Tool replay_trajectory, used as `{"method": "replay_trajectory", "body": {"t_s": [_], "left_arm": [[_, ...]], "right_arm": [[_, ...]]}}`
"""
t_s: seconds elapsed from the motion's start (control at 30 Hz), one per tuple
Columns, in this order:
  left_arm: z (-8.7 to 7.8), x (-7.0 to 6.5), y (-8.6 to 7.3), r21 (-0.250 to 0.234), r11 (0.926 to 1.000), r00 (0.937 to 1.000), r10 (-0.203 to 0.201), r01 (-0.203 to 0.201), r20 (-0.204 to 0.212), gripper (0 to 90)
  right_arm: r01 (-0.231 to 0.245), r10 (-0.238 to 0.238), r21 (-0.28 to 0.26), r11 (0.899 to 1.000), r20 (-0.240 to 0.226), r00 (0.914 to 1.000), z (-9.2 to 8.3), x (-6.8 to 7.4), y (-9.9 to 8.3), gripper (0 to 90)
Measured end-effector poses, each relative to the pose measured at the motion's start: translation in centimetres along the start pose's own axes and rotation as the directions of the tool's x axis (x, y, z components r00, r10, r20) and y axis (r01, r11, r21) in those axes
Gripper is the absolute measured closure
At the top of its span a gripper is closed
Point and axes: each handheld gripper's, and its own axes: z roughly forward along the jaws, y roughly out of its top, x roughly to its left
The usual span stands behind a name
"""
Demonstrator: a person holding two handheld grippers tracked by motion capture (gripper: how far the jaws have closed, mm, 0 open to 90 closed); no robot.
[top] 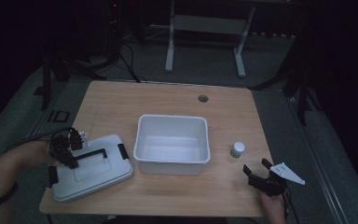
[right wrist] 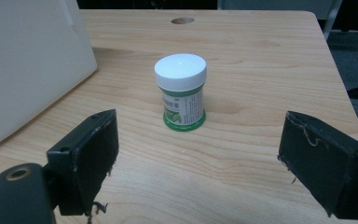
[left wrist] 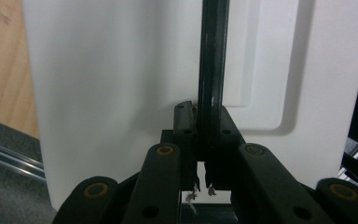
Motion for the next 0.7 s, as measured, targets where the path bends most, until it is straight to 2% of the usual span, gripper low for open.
{"method": "replay_trajectory", "body": {"t_s": [0.03, 0.07, 0.1, 0.13, 0.27, 0.37, 0.43, 0.67, 0.7], "left_arm": [[0.3, 0.0, -0.1, 0.000, 1.0000, 1.0000, 0.001, -0.001, -0.007, 83.6], [0.6, 0.1, -0.1, 0.002, 1.0000, 0.9999, -0.010, 0.010, 0.003, 83.5], [0.8, 0.1, -0.2, 0.000, 1.0000, 0.9999, -0.001, 0.001, 0.011, 83.6], [1.0, 0.1, -0.2, -0.007, 1.0000, 1.0000, -0.004, 0.004, 0.003, 83.6], [1.7, 0.3, -0.2, -0.026, 0.9995, 0.9995, -0.016, 0.017, 0.026, 83.5], [2.3, 0.3, 0.0, -0.035, 0.9993, 0.9991, -0.010, 0.012, 0.042, 83.5], [2.8, 0.4, 0.2, -0.028, 0.9996, 0.9992, -0.008, 0.010, 0.039, 83.4], [2.8, 0.6, 0.2, -0.034, 0.9993, 0.9985, -0.012, 0.014, 0.053, 83.0], [2.8, 0.7, 0.2, -0.032, 0.9990, 0.9974, -0.028, 0.031, 0.066, 82.1]], "right_arm": [[0.000, 0.000, 0.000, 1.000, -0.001, 1.0000, 0.0, 0.0, 0.0, 11.6], [-0.001, 0.001, -0.001, 1.000, -0.001, 1.0000, 0.0, 0.0, 0.0, 11.6], [0.000, 0.000, 0.000, 1.000, -0.001, 1.0000, 0.0, 0.0, 0.0, 11.6], [0.001, -0.001, 0.000, 1.000, 0.000, 1.0000, 0.0, 0.0, 0.0, 11.6], [0.002, -0.002, 0.000, 1.000, 0.000, 1.0000, 0.0, 0.0, 0.0, 11.6], [0.003, -0.003, 0.000, 1.000, 0.001, 1.0000, 0.0, 0.0, 0.0, 11.6], [0.002, -0.002, 0.001, 1.000, 0.000, 1.0000, 0.0, 0.0, 0.0, 11.6], [0.001, -0.001, 0.000, 1.000, -0.002, 1.0000, 0.0, 0.0, 0.0, 11.6], [0.001, -0.001, 0.001, 1.000, -0.002, 1.0000, 0.0, 0.0, 0.0, 11.6]]}}
